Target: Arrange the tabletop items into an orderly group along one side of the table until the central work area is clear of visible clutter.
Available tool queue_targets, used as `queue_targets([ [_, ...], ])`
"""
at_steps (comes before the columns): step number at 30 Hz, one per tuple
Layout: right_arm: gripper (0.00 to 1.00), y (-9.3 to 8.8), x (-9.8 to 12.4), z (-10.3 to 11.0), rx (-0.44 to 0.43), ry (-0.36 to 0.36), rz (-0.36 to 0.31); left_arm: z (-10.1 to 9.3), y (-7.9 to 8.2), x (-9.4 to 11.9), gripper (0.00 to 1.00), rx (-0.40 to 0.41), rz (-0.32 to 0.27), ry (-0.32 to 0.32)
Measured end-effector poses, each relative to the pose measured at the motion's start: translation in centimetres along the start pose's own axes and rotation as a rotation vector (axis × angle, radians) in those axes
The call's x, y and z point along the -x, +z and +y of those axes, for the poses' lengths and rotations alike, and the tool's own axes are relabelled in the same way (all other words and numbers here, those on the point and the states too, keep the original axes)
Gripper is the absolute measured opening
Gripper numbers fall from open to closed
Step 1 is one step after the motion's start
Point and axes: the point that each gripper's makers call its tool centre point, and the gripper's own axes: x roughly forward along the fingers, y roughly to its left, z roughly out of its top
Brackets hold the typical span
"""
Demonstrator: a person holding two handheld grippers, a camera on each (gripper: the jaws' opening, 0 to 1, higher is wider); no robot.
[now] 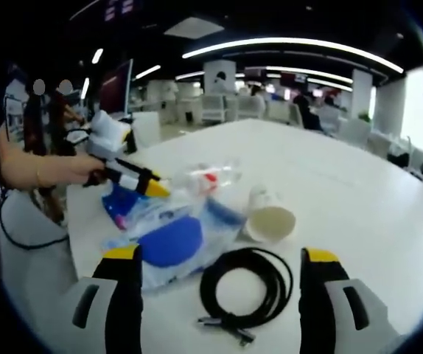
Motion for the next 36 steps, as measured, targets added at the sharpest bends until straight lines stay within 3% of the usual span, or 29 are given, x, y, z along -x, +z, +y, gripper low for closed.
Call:
queue_targets([
  [16, 0.86, 2.9, -1.5, 0.2, 0.101, 0.026, -0.039, 0.2, 1.2, 1.3, 0.2, -0.094, 0.008, 0.023],
  [20, 0.79, 3.6, -2.0, 0.1, 0.131, 0.029, -0.053, 0.2, 1.7, 1.7, 0.2, -0.075, -0.002, 0.017],
  [31, 0.77, 5.5, -3.8, 0.1, 0.203, 0.071, -0.073, 0.2, 3.3, 2.7, 0.2, -0.238, 0.011, 0.042],
  [36, 0.76, 6.1, -4.8, 0.0, 0.255, 0.089, -0.064, 0.3, 3.9, 2.9, 0.2, -0.27, 0.014, 0.04],
])
